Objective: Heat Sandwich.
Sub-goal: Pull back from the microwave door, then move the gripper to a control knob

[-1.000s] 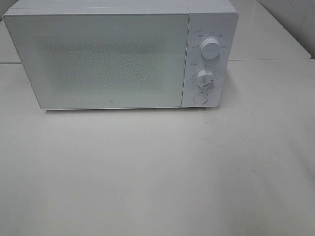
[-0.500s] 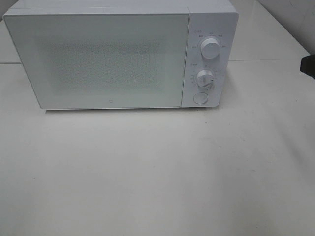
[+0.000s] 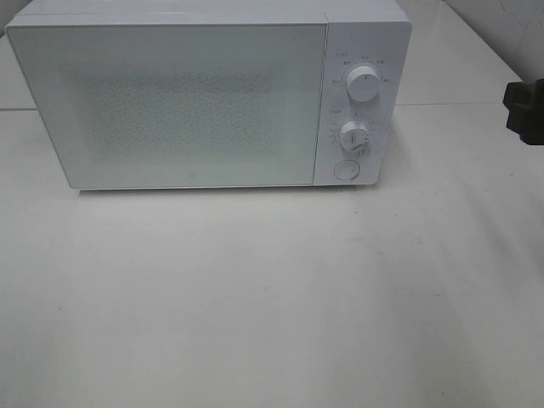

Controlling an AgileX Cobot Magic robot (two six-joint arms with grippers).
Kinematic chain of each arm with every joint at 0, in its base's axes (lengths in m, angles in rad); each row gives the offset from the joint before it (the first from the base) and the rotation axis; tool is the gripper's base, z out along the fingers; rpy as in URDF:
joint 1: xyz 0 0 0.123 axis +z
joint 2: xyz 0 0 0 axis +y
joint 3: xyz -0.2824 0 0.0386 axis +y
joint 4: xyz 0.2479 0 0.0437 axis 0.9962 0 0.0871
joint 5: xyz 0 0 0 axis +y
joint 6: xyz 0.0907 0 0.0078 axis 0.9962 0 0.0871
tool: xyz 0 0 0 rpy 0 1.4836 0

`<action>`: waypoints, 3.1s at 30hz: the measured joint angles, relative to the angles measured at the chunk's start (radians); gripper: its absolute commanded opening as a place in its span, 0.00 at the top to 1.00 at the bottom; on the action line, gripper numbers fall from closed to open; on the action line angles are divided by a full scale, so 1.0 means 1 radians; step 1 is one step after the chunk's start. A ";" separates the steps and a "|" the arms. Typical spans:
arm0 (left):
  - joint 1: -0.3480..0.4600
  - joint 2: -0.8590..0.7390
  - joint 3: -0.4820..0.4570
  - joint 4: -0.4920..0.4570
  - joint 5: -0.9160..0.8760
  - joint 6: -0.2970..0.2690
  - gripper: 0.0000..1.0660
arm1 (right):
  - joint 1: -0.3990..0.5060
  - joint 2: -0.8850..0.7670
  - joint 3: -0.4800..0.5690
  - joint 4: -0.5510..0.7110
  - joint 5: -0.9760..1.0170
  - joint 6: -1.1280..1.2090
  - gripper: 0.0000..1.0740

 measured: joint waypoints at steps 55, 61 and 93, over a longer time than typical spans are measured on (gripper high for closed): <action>0.000 -0.001 0.000 -0.001 0.000 0.000 0.08 | 0.763 0.488 -0.010 0.861 -0.598 -0.327 0.30; 0.000 -0.001 0.000 -0.001 0.000 0.000 0.08 | 0.763 0.518 -0.036 0.863 -0.605 -0.327 0.30; 0.000 -0.001 0.000 -0.001 0.000 0.000 0.08 | 0.590 0.803 -0.346 0.687 -0.550 -0.314 0.30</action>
